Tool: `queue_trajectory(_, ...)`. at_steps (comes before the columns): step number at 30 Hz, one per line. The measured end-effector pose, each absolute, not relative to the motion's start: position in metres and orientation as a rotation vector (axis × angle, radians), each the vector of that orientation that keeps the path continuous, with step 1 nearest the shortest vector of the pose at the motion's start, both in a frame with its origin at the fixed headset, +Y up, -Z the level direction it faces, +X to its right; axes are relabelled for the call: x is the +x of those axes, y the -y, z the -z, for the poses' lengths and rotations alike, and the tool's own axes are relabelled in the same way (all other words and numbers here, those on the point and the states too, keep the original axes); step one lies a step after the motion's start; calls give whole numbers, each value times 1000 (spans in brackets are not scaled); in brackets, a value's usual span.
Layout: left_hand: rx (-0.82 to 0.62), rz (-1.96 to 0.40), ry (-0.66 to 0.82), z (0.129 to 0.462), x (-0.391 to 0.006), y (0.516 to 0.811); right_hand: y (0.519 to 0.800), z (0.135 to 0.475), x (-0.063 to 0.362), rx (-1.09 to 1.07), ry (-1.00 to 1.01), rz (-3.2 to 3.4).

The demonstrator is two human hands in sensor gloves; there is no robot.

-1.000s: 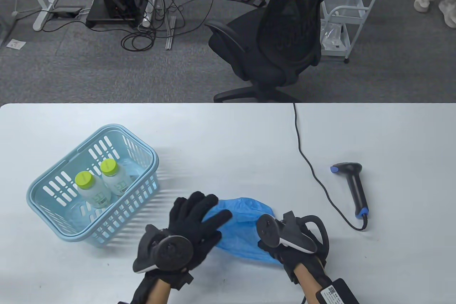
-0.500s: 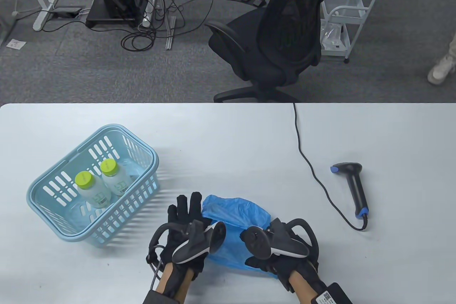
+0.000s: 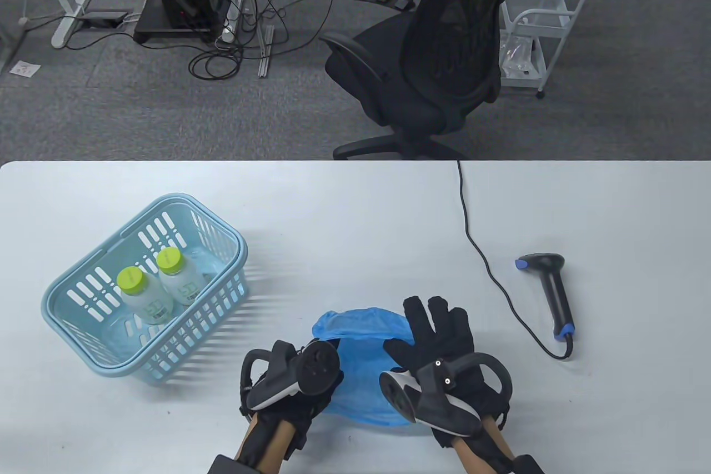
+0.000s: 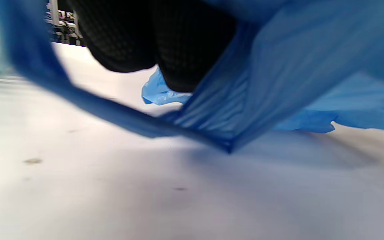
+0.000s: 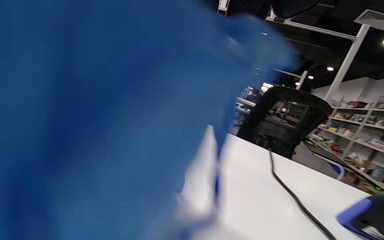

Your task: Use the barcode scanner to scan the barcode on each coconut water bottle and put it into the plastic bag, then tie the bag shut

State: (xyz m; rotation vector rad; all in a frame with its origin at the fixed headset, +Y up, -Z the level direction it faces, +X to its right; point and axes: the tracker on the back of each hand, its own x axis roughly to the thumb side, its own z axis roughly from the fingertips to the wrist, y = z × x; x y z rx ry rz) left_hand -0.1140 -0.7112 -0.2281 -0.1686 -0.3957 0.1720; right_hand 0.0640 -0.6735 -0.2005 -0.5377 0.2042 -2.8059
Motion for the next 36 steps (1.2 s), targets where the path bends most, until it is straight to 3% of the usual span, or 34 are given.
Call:
queue_trajectory(4,-214,-308,444,222,-102,708,698,215,55,-479,75,2730)
queue_trajectory(8,-291,-394,468,221,-104,710,733,242,77,-269,346,2702)
queue_trajectory(10,-328,-396,478,221,-106,712,741,249,90,-187,371,2682)
queue_trajectory(14,-308,-208,392,222,-109,711,746,254,108,-135,428,2675)
queue_trajectory(18,-300,15,295,224,-113,716,748,251,99,-239,488,2622)
queue_trajectory(20,-322,19,309,224,-118,716,750,250,97,-261,539,2620)
queue_trajectory(23,-224,-12,358,216,-122,693,752,250,97,-311,574,2673)
queue_trajectory(26,-51,-136,523,203,-109,672,752,247,92,-373,557,2644)
queue_trajectory(27,-54,-120,537,200,-103,671,752,246,91,-391,551,2639)
queue_trajectory(30,-155,59,545,203,-83,690,752,243,85,-435,558,2645)
queue_trajectory(36,-338,335,313,232,-94,734,753,239,83,-474,666,2626)
